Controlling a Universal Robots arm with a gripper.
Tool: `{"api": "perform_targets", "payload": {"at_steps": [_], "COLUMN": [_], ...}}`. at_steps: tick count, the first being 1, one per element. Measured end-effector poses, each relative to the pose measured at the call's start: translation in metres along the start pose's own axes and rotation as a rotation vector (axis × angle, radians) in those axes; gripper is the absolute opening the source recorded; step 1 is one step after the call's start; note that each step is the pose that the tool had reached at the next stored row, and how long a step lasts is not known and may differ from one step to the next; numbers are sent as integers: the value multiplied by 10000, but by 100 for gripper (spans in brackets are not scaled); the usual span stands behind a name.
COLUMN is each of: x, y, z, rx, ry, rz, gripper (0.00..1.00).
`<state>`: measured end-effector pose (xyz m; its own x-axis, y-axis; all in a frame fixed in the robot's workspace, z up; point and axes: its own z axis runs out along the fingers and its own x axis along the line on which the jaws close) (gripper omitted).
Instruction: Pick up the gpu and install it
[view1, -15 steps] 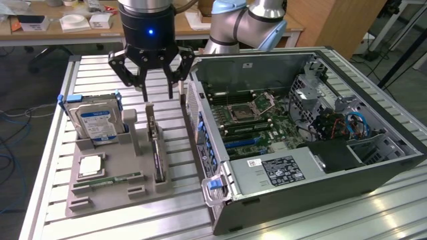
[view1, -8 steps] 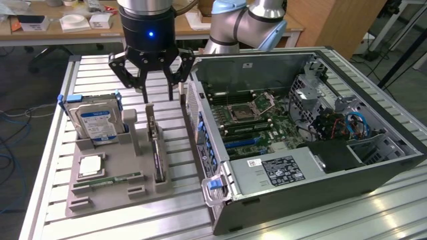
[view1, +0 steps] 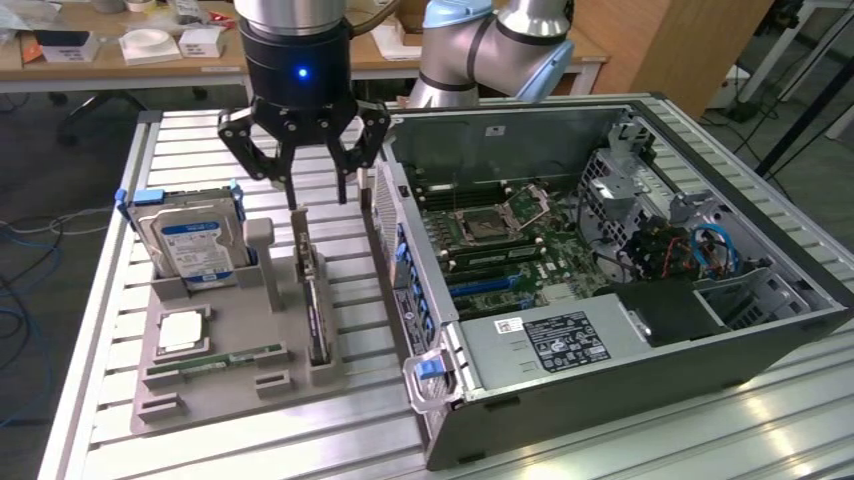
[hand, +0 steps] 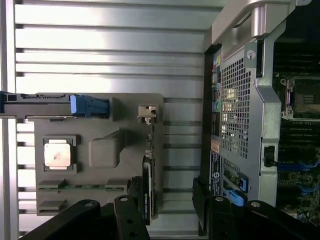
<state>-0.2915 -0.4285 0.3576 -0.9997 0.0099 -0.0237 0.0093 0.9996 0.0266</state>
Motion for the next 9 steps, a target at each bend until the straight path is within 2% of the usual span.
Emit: {"api": "perform_targets", "payload": {"at_steps": [9], "x": [1], "y": [-12], "z": [48], "rx": [4], "ry": [-2], "rz": [0], "gripper": [53]}}
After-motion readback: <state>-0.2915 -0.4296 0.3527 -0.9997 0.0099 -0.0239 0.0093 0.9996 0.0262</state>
